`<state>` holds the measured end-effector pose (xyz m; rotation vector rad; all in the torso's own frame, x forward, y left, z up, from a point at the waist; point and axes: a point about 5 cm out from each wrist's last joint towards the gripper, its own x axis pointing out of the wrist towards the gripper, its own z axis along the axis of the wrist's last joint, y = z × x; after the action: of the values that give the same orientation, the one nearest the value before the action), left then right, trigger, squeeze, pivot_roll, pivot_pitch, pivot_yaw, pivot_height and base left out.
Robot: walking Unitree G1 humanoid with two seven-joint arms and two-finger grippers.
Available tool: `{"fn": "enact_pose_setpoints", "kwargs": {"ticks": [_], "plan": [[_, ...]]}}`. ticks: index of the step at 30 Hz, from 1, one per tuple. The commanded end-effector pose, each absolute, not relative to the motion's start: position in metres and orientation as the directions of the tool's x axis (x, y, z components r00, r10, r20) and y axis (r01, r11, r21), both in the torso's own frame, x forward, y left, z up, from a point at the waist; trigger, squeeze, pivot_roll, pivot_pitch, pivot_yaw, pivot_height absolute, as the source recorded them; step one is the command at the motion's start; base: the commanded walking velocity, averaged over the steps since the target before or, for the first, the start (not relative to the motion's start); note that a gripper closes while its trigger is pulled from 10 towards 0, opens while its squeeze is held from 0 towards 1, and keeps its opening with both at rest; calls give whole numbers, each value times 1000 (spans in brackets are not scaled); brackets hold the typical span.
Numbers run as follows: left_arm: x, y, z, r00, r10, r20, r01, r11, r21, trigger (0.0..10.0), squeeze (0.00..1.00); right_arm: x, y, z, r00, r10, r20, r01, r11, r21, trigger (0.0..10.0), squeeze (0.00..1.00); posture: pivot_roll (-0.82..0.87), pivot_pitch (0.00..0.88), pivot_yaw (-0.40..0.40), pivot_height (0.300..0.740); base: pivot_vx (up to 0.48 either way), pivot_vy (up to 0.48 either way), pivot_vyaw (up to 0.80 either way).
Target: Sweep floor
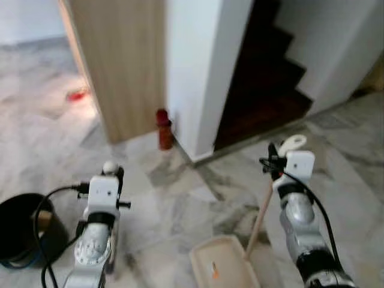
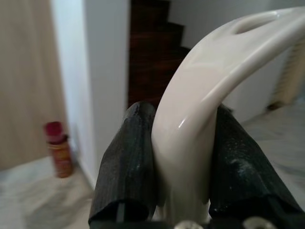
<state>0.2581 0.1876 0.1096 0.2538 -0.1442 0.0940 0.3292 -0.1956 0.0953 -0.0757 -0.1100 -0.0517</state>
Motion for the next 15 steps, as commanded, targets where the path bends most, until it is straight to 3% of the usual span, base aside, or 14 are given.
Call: {"fn": "enact_pose_setpoints", "kwargs": {"ticks": [1,8,15], "plan": [[261,189,116,979,62,192,-110,962,249,10000,0,333,-195,103,990,-42,138,54,995,-80,10000,0,14,38,-49,740,0,0,-800],[261,190,117,978,68,198,-119,959,259,10000,0,333,-196,103,990,-48,134,60,995,-83,10000,0,13,48,-53,740,0,0,-800],[263,192,117,977,71,199,-122,958,261,10000,0,334,-197,105,989,-53,139,65,994,-87,10000,0,4,58,-51,740,0,-339,-800]]}}
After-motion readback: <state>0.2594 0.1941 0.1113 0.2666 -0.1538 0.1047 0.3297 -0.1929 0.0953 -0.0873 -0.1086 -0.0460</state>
